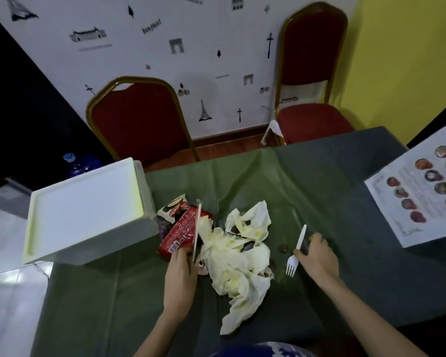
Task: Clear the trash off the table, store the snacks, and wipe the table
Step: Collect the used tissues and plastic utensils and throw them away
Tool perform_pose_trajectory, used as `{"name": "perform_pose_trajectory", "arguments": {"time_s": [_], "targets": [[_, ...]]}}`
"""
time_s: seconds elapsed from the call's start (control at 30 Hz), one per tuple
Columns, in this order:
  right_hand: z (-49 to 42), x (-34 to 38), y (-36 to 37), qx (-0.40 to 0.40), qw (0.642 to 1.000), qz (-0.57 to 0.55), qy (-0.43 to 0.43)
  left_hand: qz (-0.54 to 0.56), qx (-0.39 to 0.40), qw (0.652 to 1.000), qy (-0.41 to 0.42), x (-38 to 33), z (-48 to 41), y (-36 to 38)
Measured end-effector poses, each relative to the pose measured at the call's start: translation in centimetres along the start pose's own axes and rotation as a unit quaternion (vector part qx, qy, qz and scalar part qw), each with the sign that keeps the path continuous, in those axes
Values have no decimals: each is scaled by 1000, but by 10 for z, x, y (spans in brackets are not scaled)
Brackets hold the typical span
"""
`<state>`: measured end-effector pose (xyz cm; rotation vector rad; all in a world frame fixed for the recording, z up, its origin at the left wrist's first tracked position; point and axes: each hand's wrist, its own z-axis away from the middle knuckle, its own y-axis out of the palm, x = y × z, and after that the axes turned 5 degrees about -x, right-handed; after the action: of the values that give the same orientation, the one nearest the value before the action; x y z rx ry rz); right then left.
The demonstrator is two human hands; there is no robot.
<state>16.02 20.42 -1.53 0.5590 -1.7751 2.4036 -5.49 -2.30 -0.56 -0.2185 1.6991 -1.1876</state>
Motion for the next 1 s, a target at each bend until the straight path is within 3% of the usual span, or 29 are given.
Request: {"name": "perform_pose_trajectory", "arguments": {"time_s": [0.1,0.17,0.23,0.33,0.47,0.57,0.7,0.8,0.87,1.0], "targets": [[-4,3,3,13,1000,-9,-12,11,23,996,91,-12,5,4],[-3,6,6,17,1000,-20,0,-49,43,982,179,-23,10,13],[-1,6,8,20,999,-42,13,-141,94,962,213,-41,17,27],[2,5,8,21,997,-67,-6,-222,181,936,205,-59,23,51],[6,4,3,16,995,-85,-43,-295,195,917,184,-45,19,62],[12,2,1,-1,990,-125,-57,-248,182,929,208,-29,14,52],[19,0,-3,-3,985,-158,-71,-118,91,964,219,-26,11,25],[24,-4,-3,-5,983,-169,-67,-62,58,970,229,-30,4,12],[26,-5,-2,-2,983,-170,-64,-65,64,965,244,-41,-5,20],[33,-5,1,13,984,-169,-62,-201,162,940,225,-65,-23,55]]}}
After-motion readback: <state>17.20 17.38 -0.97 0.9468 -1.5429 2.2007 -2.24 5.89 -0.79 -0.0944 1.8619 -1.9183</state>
